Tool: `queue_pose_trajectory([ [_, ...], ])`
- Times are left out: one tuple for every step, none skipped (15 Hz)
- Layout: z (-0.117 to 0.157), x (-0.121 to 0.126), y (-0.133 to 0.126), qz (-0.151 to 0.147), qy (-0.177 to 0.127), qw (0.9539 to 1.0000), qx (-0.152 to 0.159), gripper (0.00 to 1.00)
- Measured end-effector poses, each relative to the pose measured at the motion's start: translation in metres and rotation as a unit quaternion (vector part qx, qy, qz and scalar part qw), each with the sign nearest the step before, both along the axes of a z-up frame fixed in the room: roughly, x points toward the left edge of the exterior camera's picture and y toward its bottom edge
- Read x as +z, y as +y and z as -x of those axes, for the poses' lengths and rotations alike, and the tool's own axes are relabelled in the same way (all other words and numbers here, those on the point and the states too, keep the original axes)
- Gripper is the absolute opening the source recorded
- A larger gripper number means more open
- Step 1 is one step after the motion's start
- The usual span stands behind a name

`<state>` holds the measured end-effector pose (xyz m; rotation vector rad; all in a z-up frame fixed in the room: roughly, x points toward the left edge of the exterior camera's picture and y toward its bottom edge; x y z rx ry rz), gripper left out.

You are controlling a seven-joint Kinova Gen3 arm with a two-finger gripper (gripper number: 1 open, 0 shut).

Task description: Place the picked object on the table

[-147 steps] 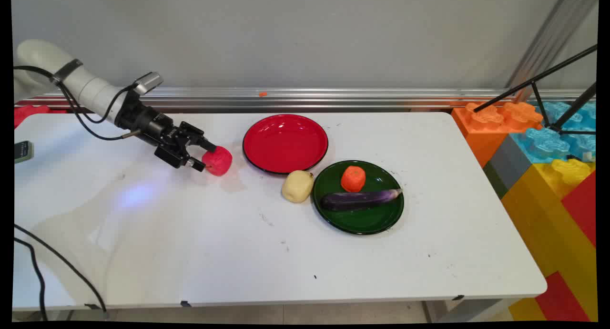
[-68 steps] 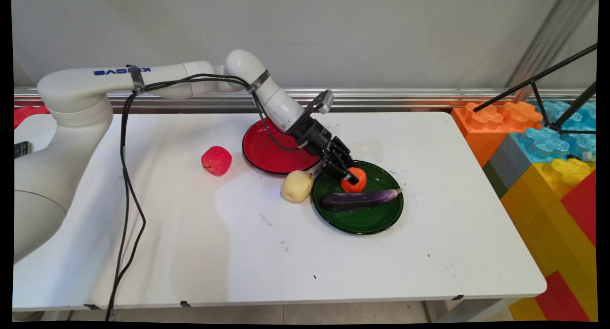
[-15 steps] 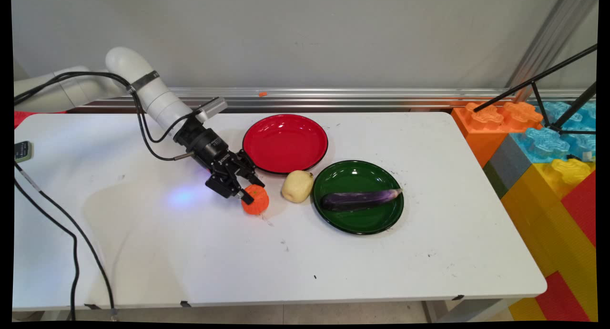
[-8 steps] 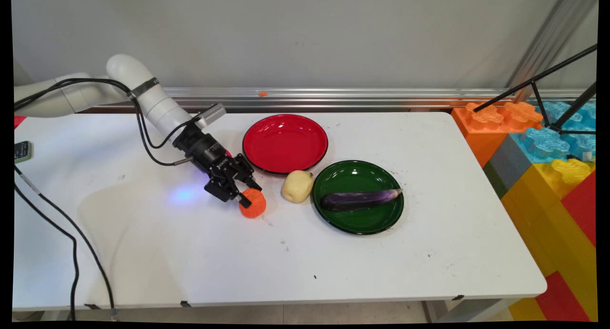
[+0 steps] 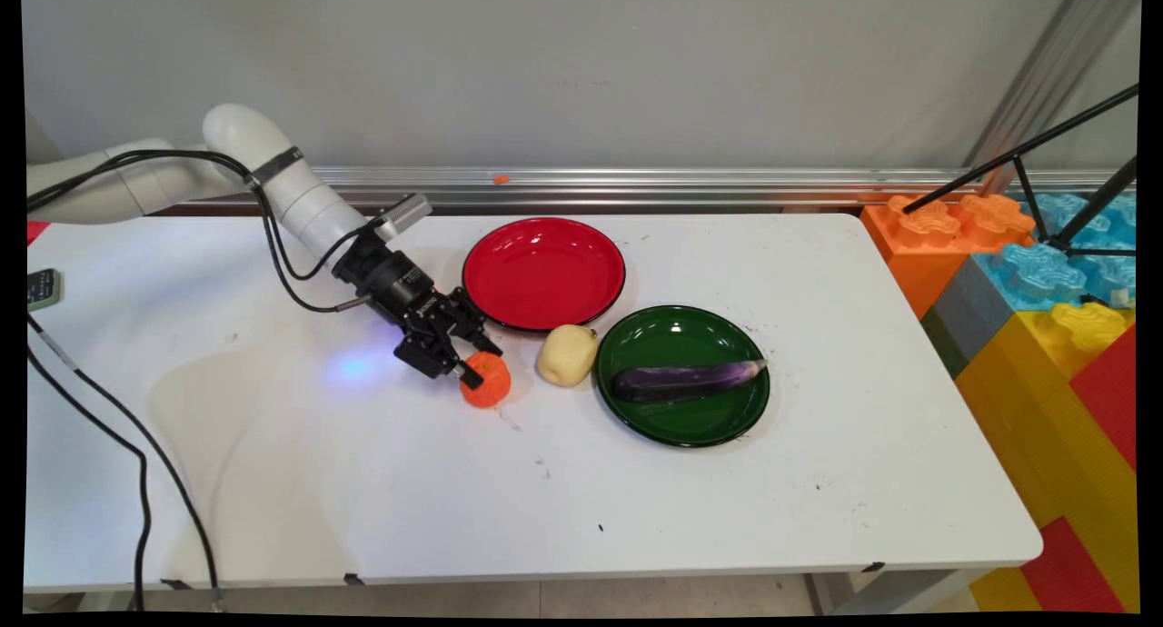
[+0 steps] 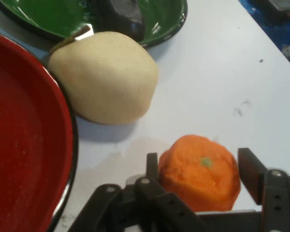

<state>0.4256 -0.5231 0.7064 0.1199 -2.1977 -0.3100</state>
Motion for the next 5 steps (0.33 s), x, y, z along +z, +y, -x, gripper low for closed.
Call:
queue_pose_trajectory([
  [-0.0003, 0.0016, -0.0006, 0.001, 0.001, 1.0, 0.003, 1.0],
  [-0.0005, 0.0027, -0.0009, 0.001, 0.002, 1.0, 0.004, 1.0],
  [-0.001, 0.0044, -0.0015, 0.002, 0.004, 1.0, 0.007, 1.0],
  [-0.0016, 0.0058, -0.0017, 0.003, 0.005, 1.0, 0.008, 1.0],
  [-0.0021, 0.007, -0.0019, 0.004, 0.005, 0.9999, 0.009, 1.0],
])
